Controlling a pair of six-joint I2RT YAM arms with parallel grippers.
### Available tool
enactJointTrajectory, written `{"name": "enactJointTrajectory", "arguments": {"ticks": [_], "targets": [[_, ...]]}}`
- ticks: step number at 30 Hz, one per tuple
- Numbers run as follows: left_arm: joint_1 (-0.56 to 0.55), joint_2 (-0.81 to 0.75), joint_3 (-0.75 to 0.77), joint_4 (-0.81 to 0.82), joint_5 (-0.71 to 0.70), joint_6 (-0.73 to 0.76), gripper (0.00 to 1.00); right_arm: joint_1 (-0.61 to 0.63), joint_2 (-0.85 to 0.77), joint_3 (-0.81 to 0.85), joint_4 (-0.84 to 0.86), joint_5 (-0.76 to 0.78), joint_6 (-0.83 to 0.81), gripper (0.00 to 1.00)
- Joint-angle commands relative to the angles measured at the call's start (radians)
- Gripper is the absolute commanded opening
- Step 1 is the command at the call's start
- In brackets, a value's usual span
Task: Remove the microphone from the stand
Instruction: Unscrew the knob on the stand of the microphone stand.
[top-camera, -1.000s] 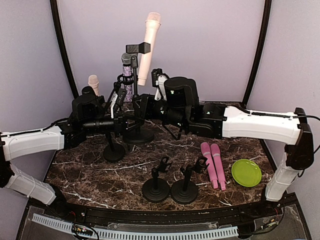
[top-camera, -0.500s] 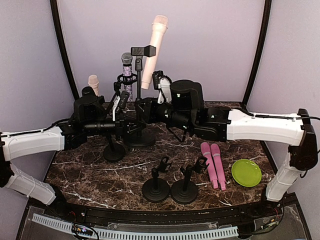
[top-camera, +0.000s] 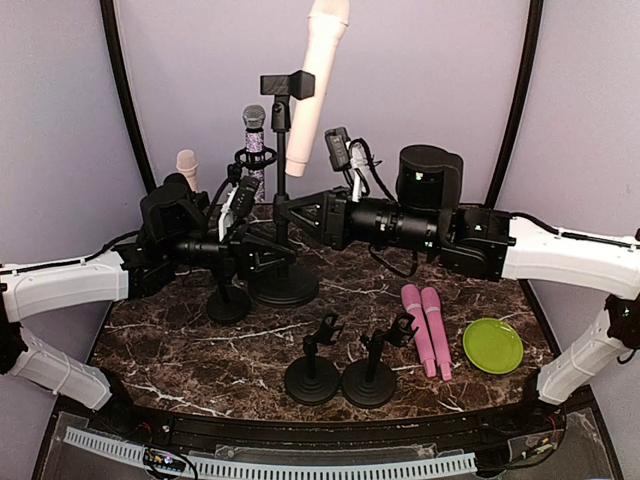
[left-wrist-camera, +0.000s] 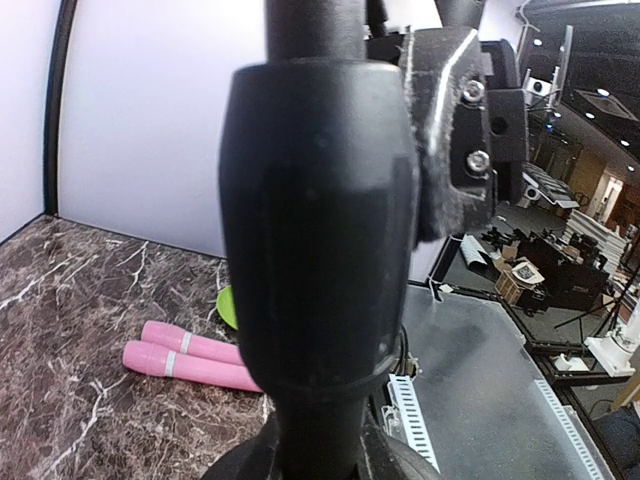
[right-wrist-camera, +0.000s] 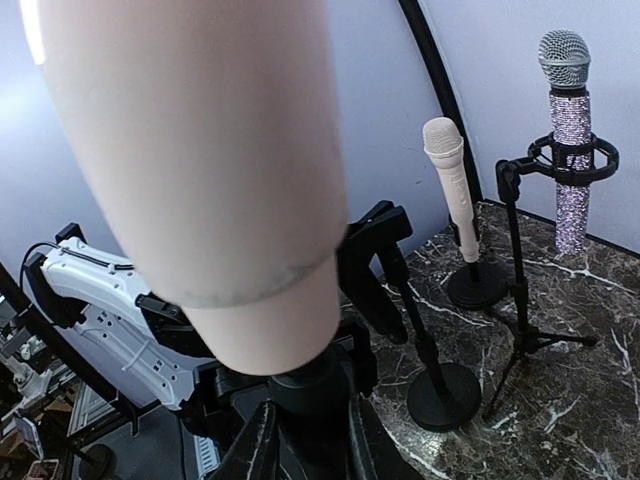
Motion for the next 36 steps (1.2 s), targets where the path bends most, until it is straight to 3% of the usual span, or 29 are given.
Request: {"name": "enactJointTrajectory", "arguments": {"ticks": [1,4,10,14,28,36], "targets": [[-0.005,-0.023,0.015,0.103,0.070,0.006,0.00,0.002,-0.068,0.008,0.111,-0.123,-0.001,0.04],[-0.005,-0.024,0.009,0.100,0.050,0.014,0.00,0.002,-0.080,-0.019,0.111,-0.077,-0.002,0.11],[-0.005,-0.066,-0.032,0.108,-0.067,0.043,0.00,0.001,-0.126,-0.101,0.141,0.081,0.015,0.48],[-0.005,-0.100,-0.058,0.113,-0.146,0.062,0.00,0.001,-0.149,-0.152,0.159,0.152,0.030,0.61],[-0.005,-0.141,-0.077,0.052,-0.395,0.078,0.00,0.064,-0.044,-0.091,0.067,0.370,0.163,0.76],[-0.006,-0.136,-0.070,0.036,-0.403,0.076,0.00,0.119,0.061,0.023,0.027,0.414,0.209,0.82]]}}
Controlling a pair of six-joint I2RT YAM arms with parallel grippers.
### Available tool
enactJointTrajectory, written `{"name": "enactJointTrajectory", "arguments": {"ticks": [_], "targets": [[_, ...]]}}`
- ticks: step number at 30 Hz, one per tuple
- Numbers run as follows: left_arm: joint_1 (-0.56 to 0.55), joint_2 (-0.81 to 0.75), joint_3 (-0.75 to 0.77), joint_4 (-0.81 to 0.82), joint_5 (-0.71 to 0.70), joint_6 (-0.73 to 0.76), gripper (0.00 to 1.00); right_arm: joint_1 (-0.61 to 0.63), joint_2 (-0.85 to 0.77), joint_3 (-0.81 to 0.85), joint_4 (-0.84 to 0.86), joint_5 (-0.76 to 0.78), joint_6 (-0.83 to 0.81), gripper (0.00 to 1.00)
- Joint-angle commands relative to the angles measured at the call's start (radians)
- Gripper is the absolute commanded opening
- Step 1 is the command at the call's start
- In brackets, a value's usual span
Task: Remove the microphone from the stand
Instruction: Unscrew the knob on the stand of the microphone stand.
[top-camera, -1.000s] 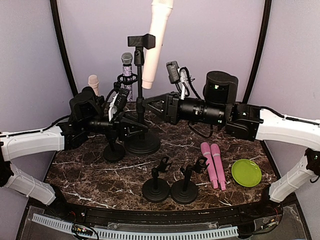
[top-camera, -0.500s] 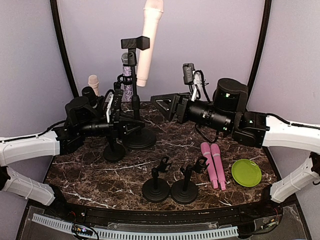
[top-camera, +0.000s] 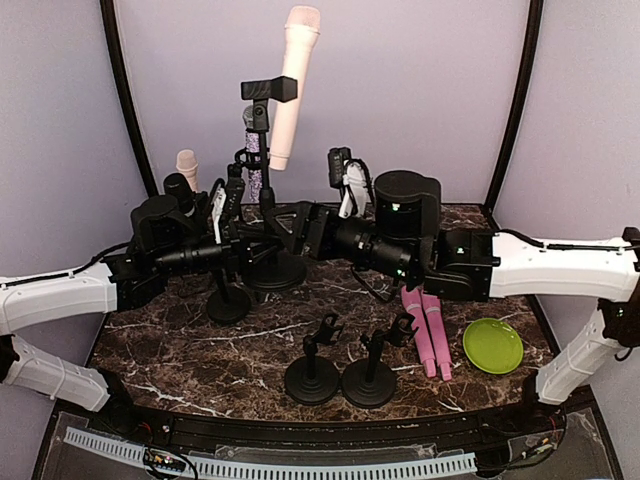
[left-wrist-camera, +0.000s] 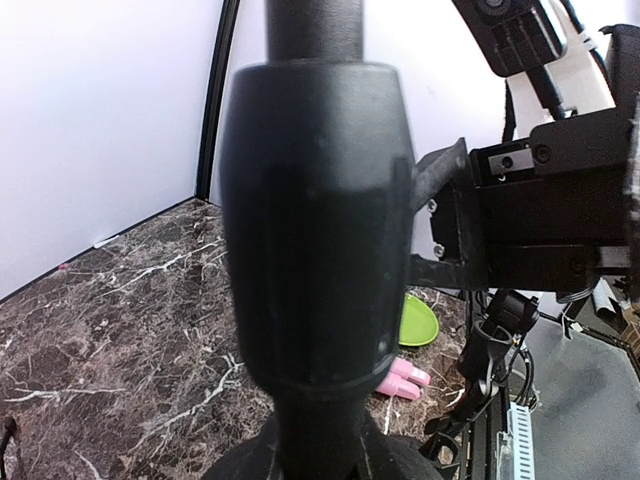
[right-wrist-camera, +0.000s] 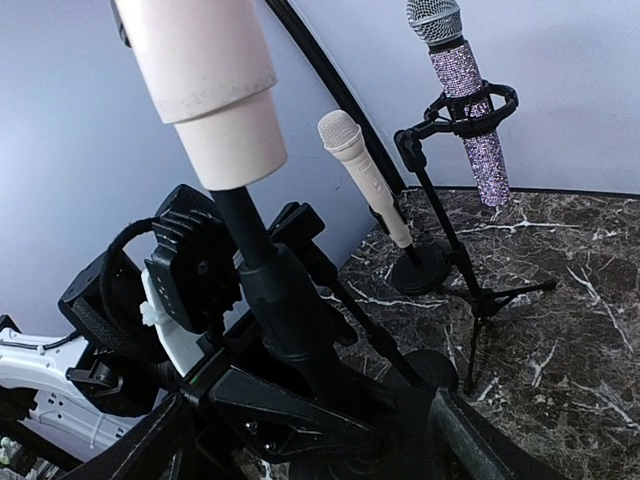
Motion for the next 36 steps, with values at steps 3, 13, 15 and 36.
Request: {"name": "enactJointTrajectory", "arguments": {"ticks": [3,13,15,36], "targets": [[0.000,-0.044,0.015,0.069,-0.009,0.016,0.00,0.030,0.054,0.078,0.000,0.052,0.028,0.80],[0.000,-0.038,0.018,0.070,0.006,0.006,0.00,0.030,0.127,0.170,-0.015,0.079,-0.026,0.61],[0.000,-0.036,0.018,0.071,0.010,0.005,0.00,0.030,0.138,0.186,-0.017,0.098,-0.048,0.60],[0.000,-0.027,0.039,0.060,0.059,0.004,0.00,0.024,0.225,0.328,-0.099,0.165,-0.189,0.24]]}}
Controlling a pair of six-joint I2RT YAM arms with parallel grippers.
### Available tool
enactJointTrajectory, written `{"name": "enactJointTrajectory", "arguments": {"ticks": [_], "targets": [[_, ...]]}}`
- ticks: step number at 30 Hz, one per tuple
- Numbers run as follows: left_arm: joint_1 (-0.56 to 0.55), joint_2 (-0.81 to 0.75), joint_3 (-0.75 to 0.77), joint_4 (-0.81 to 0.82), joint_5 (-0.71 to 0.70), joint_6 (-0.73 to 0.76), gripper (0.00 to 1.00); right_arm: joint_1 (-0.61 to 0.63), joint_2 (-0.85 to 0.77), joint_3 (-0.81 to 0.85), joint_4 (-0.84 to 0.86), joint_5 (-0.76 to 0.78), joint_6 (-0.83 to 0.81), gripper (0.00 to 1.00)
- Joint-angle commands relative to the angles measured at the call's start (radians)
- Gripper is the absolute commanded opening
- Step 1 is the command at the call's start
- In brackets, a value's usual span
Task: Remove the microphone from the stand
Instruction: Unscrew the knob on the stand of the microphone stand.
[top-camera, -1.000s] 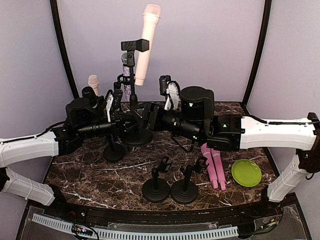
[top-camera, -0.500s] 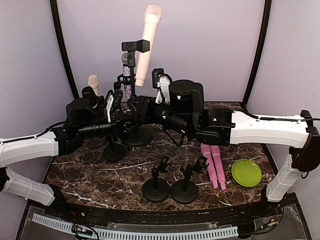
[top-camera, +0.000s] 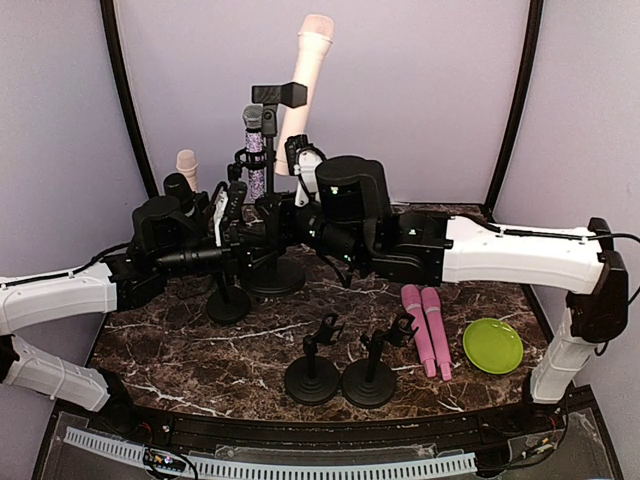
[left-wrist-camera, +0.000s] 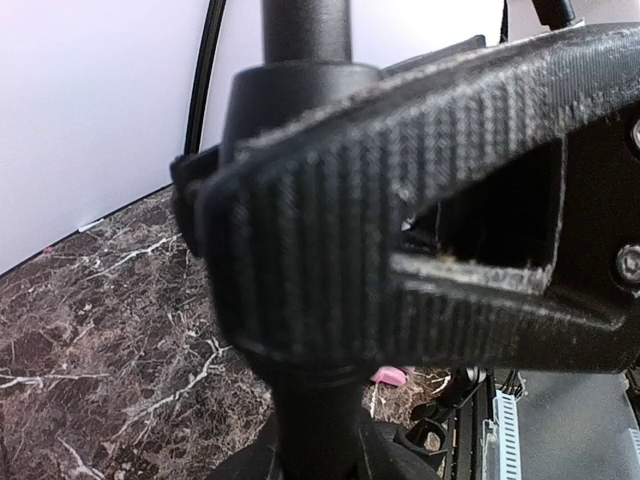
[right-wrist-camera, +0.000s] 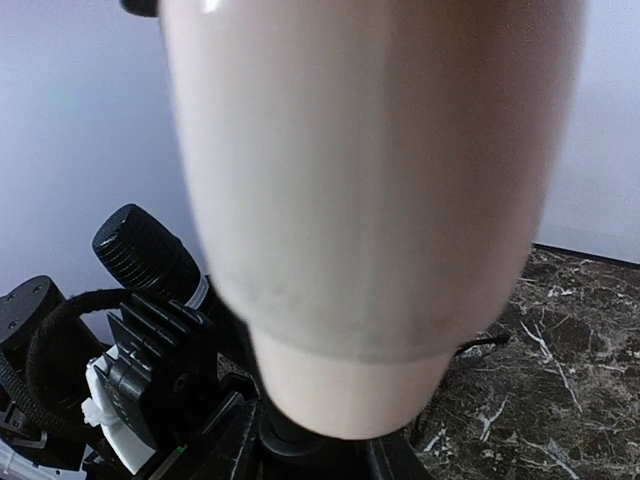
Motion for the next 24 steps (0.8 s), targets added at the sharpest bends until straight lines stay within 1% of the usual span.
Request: {"name": "enactJointTrajectory", "arguments": {"ticks": [1,5,8,14,16,18,22,24], "targets": [[0.000,-0.026,0.040,0.085,0.027,0.006,0.00,0.000,-0.022,0.011,0.026,0.005,-0.013,0.20],[0.001,-0.019,0.053,0.078,0.056,0.005,0.00,-0.016,-0.072,-0.035,0.061,-0.076,-0.042,0.09],[0.000,-0.009,0.061,0.086,0.102,0.002,0.00,-0.038,-0.125,-0.094,0.099,-0.192,-0.055,0.07],[0.001,0.003,0.070,0.126,0.276,-0.004,0.00,-0.105,-0.242,-0.208,0.205,-0.527,-0.018,0.05],[0.000,0.010,0.087,0.114,0.312,0.003,0.00,-0.120,-0.256,-0.203,0.194,-0.616,-0.010,0.05],[0.001,0.013,0.088,0.118,0.331,0.002,0.00,-0.126,-0.261,-0.181,0.157,-0.672,-0.014,0.05],[0.000,0.020,0.088,0.145,0.370,-0.022,0.00,-0.129,-0.259,-0.147,0.094,-0.737,-0.026,0.05],[0.000,0.024,0.088,0.153,0.381,-0.031,0.00,-0.131,-0.257,-0.144,0.079,-0.745,-0.026,0.05]]}}
